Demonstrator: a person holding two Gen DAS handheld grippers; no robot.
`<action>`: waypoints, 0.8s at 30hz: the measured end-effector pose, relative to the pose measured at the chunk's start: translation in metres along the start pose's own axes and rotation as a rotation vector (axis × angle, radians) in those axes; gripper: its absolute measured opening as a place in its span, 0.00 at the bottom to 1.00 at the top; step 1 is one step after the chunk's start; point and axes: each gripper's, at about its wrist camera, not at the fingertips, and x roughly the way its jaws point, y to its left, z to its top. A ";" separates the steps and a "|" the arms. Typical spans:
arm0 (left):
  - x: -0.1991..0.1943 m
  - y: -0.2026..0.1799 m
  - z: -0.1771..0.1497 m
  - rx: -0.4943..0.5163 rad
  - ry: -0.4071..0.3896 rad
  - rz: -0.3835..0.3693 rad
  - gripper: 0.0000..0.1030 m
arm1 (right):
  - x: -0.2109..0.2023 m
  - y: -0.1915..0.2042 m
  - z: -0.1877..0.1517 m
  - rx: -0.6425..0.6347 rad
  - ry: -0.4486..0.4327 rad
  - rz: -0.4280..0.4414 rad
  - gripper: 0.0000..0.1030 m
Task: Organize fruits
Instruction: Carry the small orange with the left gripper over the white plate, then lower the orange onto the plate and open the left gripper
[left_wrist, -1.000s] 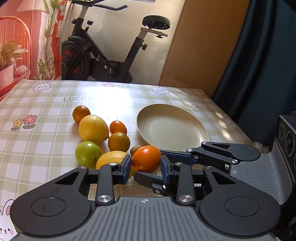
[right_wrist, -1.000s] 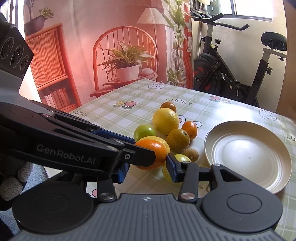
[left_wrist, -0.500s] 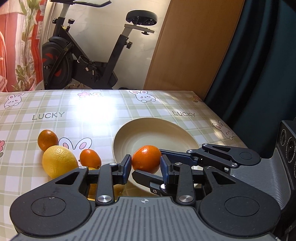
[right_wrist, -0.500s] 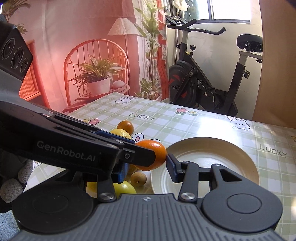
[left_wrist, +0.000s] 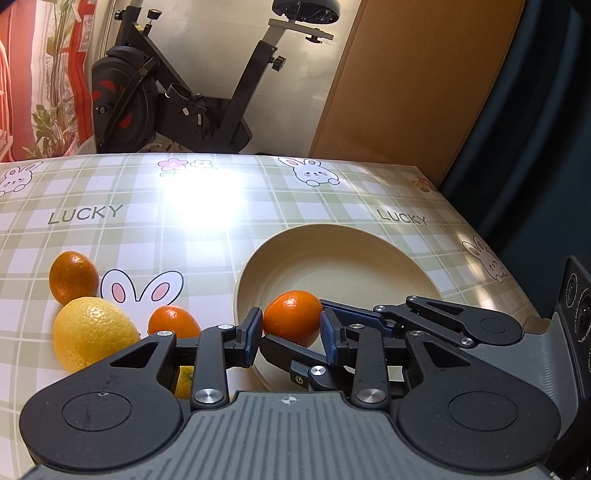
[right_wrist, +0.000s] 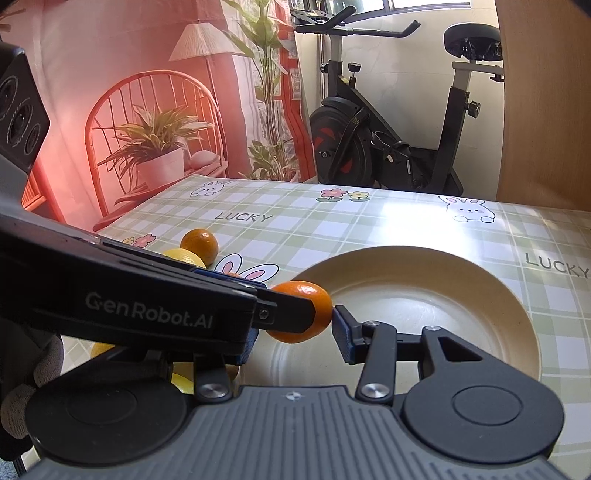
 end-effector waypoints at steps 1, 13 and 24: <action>0.003 0.000 0.001 0.006 0.003 0.006 0.35 | 0.002 -0.002 0.000 0.004 0.001 0.000 0.45; 0.023 0.000 0.008 0.031 0.024 0.039 0.36 | 0.021 -0.011 0.001 0.040 0.021 -0.015 0.45; 0.005 0.012 0.007 -0.057 -0.004 0.022 0.36 | 0.016 -0.009 -0.004 0.070 -0.035 -0.046 0.51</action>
